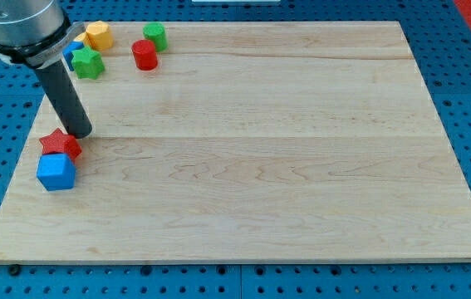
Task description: Move the blue cube towards bottom right
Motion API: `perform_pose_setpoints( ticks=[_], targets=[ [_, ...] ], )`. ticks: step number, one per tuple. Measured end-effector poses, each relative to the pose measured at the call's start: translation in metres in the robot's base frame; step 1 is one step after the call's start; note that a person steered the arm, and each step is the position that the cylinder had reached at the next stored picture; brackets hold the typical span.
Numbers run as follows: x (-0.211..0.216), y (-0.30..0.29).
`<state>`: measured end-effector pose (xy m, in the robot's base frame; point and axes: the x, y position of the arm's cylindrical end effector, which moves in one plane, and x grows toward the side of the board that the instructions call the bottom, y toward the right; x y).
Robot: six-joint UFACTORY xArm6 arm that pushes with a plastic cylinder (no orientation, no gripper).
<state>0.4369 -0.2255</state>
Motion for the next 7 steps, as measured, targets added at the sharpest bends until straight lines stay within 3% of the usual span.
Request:
perform_pose_setpoints(
  ticks=[2, 3, 4, 5, 7],
  targets=[
    [-0.027, 0.003],
    [-0.04, -0.038],
    [-0.018, -0.079],
    [0.013, -0.077],
    [0.086, -0.012]
  ],
)
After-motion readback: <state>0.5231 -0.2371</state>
